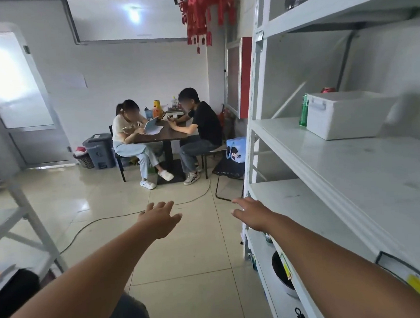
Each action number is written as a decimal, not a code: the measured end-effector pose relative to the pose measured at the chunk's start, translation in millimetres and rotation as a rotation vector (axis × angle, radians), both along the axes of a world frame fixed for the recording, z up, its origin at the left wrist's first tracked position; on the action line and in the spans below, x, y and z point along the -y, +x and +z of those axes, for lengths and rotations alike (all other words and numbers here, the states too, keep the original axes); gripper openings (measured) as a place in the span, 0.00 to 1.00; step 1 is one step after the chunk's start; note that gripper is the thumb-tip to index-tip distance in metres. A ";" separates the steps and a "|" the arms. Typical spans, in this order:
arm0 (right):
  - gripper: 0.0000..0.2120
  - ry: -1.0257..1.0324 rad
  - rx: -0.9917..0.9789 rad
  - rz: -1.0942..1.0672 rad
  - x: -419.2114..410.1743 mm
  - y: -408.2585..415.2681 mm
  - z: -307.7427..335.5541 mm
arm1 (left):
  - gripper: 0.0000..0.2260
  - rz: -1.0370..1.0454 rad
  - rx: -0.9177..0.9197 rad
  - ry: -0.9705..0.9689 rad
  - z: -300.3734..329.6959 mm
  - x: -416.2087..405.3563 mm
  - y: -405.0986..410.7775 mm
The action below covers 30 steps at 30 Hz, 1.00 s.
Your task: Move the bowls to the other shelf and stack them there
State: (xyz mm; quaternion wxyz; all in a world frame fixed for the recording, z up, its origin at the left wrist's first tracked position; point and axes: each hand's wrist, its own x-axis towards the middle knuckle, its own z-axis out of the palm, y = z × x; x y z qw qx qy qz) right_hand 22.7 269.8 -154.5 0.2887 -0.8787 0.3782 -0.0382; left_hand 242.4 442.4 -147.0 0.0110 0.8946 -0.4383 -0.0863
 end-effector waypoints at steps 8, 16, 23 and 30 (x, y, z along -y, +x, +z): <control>0.26 -0.032 -0.029 0.011 63.2 44.2 -3.8 | 0.29 0.036 -0.005 0.021 -1.4 55.9 37.6; 0.26 0.044 0.032 0.005 105.7 93.8 2.7 | 0.29 0.002 -0.038 0.009 -7.4 126.2 80.7; 0.26 0.063 0.060 -0.013 167.2 133.8 24.8 | 0.30 -0.147 -0.092 -0.110 3.4 228.9 121.7; 0.22 -0.063 0.237 -0.235 239.9 141.2 100.9 | 0.28 -0.460 -0.114 -0.260 43.4 374.7 121.1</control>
